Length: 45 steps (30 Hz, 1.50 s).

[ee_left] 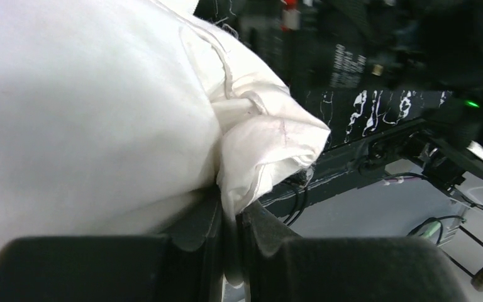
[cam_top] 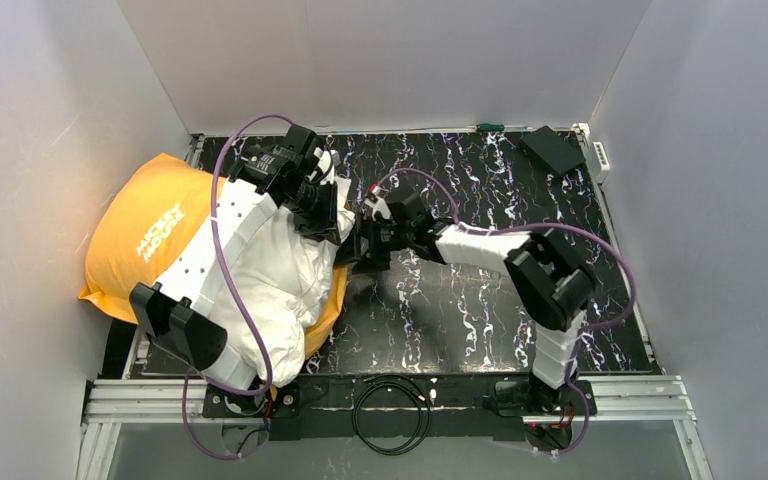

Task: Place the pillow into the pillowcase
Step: Stuff the pillow into the pillowcase.

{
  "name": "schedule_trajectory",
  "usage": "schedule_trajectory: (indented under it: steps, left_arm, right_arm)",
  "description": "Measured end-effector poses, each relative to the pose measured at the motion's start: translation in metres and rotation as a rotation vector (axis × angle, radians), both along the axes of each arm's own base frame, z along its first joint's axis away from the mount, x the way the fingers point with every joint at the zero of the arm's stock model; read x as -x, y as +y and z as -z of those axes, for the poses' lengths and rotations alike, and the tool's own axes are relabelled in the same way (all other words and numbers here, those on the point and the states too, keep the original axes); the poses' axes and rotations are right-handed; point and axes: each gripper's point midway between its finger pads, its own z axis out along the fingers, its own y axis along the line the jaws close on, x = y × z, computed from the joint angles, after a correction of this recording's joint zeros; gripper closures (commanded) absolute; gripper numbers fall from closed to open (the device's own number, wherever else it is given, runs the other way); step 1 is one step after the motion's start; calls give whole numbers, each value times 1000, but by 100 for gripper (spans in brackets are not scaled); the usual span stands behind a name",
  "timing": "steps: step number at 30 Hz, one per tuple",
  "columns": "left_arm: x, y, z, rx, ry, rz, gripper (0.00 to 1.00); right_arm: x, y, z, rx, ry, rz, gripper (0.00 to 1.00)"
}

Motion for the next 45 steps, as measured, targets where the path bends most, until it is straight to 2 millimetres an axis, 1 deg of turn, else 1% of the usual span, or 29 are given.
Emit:
schedule_trajectory:
  steps: [1,2,3,4,5,7,8,9,10,12,13,15,17,18,19,20,22,24,26,28,30,32,33,34,35,37,38,42,45]
  left_arm:
    - [0,-1,-1,4,1,-3,100]
    - [0,-2,-1,10,5,-6,100]
    - [0,-3,-3,16,6,-10,100]
    - [0,-4,-5,23,5,-12,100]
    - [-1,-6,-7,29,4,-13,100]
    - [-2,-11,-11,41,3,-11,100]
    - [-2,-16,-13,50,2,-8,100]
    - [-2,-22,-15,60,5,0,100]
    - [-2,-28,-16,68,8,6,100]
    - [0,-48,-20,99,16,34,100]
    - [-1,-64,-29,142,4,52,100]
    - [0,-87,-32,182,4,88,100]
    - [-1,-118,-42,257,-15,129,100]
    - [-2,-131,-46,289,-26,147,100]
    - [-3,-142,-48,312,-33,162,100]
    - [-4,-150,-47,325,-36,172,100]
    - [-5,-153,-43,320,-32,171,100]
    - [-5,-149,-33,296,-14,158,100]
    - [-2,-141,-18,264,19,143,100]
    - [2,-135,-1,234,60,131,100]
    - [5,-130,13,211,101,115,100]
    - [6,-127,20,207,122,102,100]
    - [5,-128,20,212,127,95,100]
    - [4,-129,18,223,127,91,100]
    - [3,-130,17,234,125,89,100]
    - [1,-132,13,251,124,84,100]
    - [1,-134,11,260,123,83,100]
    - [-2,-139,-5,299,107,82,100]
    - [-4,-143,-19,331,89,84,100]
  right_arm:
    - [-6,9,-1,-21,-8,-1,32]
    - [-11,18,-2,-38,-14,-4,51]
    - [-15,25,-3,-54,-24,-6,74]
    - [-18,30,-5,-66,-29,-7,94]
    - [-20,32,-7,-77,-31,-6,99]
    - [-20,32,-11,-88,-24,1,99]
    - [-21,27,-12,-87,-23,10,99]
    - [-21,17,-12,-80,-22,24,99]
    - [-24,1,-12,-68,-22,48,99]
    - [-34,-43,-17,-40,-15,114,99]
    - [-40,-70,-23,-24,-15,154,99]
    - [-58,-131,-37,15,-27,250,99]
    - [-71,-183,-47,59,-56,336,96]
    - [-74,-210,-51,96,-66,374,88]
    - [-73,-224,-51,125,-71,390,74]
    - [-70,-235,-49,162,-66,394,60]
    - [-58,-245,-43,234,-44,369,39]
    - [-46,-252,-35,304,-26,344,27]
    - [-42,-259,-34,359,-27,334,23]
    - [-42,-266,-41,401,-46,337,23]
    - [-42,-270,-51,415,-74,339,30]
    - [-40,-271,-63,407,-110,342,39]
    - [-36,-270,-69,395,-120,343,50]
    - [-32,-268,-74,379,-125,342,57]
    - [-29,-266,-77,360,-130,341,61]
    - [-17,-257,-78,310,-112,341,67]
    - [-13,-250,-75,288,-100,339,68]
    - [12,-206,-45,198,27,297,69]
    - [17,-174,-30,147,107,280,67]
